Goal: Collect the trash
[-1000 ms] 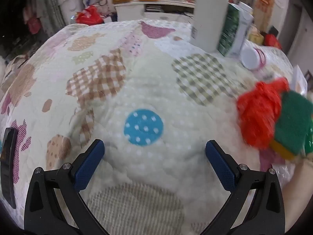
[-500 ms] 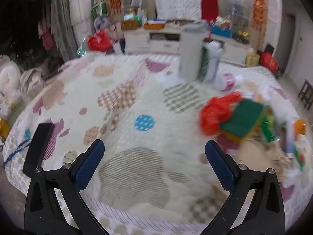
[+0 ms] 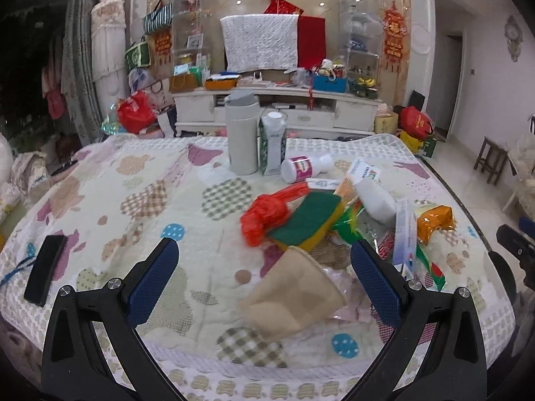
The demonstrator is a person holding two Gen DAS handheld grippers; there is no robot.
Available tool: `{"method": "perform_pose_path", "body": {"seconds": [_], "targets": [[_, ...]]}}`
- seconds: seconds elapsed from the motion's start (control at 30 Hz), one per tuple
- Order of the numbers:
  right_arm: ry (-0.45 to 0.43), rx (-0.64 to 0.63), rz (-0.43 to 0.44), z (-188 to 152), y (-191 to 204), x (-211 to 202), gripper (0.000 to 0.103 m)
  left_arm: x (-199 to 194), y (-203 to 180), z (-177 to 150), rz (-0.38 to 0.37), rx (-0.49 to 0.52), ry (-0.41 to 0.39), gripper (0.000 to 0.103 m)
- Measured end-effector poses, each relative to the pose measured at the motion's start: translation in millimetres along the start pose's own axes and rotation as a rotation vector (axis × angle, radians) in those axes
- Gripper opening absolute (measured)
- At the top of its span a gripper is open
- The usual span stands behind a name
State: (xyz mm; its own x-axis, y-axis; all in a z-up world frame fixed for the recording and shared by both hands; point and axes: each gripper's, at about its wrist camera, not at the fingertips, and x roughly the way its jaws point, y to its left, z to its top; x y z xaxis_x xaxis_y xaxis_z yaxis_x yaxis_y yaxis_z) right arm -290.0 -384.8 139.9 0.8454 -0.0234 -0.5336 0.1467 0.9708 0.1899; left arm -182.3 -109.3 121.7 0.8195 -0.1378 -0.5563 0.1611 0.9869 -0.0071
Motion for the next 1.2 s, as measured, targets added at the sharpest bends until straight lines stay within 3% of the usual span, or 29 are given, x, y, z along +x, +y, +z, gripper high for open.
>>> {"method": "perform_pose_path", "body": {"seconds": [1.2], "targets": [[-0.02, -0.015, 0.0, -2, 4, 1, 0.103, -5, -17, -2, -0.019, -0.01, -0.03, 0.102]]}}
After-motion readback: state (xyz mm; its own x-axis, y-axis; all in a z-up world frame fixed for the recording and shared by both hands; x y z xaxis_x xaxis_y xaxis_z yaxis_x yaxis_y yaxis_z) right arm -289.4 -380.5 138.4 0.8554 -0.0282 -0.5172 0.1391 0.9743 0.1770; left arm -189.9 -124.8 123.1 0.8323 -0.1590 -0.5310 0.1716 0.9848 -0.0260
